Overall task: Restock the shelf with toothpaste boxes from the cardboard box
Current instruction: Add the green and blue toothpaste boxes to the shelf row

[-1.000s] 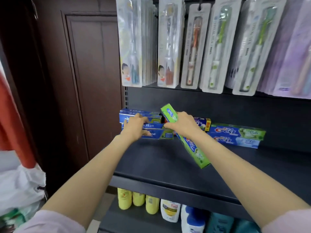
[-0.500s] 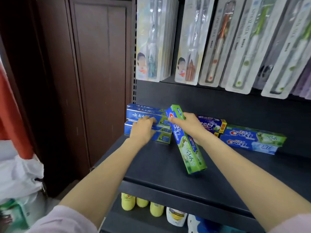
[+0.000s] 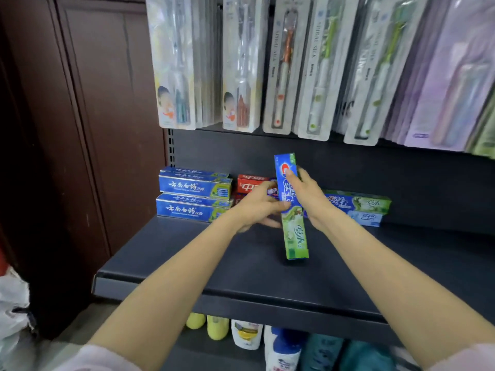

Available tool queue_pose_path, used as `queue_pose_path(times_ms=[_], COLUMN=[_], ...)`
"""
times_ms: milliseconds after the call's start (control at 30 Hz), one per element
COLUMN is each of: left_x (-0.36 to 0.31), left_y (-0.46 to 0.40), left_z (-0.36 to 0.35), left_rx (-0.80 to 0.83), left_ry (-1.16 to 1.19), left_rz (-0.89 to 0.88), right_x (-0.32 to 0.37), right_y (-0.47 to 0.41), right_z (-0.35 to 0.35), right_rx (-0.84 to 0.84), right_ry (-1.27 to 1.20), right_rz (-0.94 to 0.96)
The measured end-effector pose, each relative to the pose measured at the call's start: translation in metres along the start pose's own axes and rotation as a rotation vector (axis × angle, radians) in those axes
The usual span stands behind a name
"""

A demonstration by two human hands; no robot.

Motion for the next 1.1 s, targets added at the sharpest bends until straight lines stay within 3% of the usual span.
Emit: queue_pose_path(times_ms=[133,233,300,367,433,567,700,767,867,967,1100], left_x=[-0.005,-0.008,-0.011,-0.020,-0.025,-0.010,0.012,0.020,0.026,0.027,0.022], left_y=[-0.011,-0.013,-0.016,-0.018,-0.018,-0.030,-0.049,-0.054,-0.062,-0.067,-0.064], left_z=[-0.038,-0.063,-0.064,-0.060,-0.065,-0.098,-0.105,-0.109,-0.114,-0.116,-0.117], left_rx=[-0.086,-0.092,-0.230,-0.401,-0.454,-0.226,-0.142,-0.102,-0.070,-0.031,-0.040], left_ry=[0.234,0.251,0.073,-0.305,-0.714,-1.178,-1.445,-1.557,-1.581,-1.487,-1.353], left_rz=[0.031,0.068,-0.029,-0.253,-0.443,-0.590,-0.608,-0.638,-0.639,-0.553,-0.481], right_x=[-0.009,-0.018,-0.024,-0.031,-0.036,-0.046,-0.071,-0.089,-0.107,-0.108,-0.102], right_y=[0.011,0.008,-0.003,-0.014,-0.018,-0.030,-0.045,-0.052,-0.054,-0.055,-0.056], right_z=[0.046,0.084,0.103,0.118,0.128,0.137,0.130,0.132,0.139,0.138,0.146], right_rx=[0.096,0.058,0.027,0.025,0.038,0.006,-0.093,-0.120,-0.143,-0.125,-0.106], right_ry=[0.099,0.184,0.455,0.776,1.028,1.188,1.317,1.361,1.313,1.300,1.140], right_rz=[0.064,0.141,0.236,0.344,0.444,0.527,0.621,0.556,0.435,0.436,0.301])
Point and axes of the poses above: each hand's wrist, its own y-axis away from the middle knuckle, its own z-axis out of the back of the hand, x = y × z, the point moved 6 cm from there along -y, towards the middle knuckle, and after that the axes turned 13 degrees about -x, right-handed, at the moved point
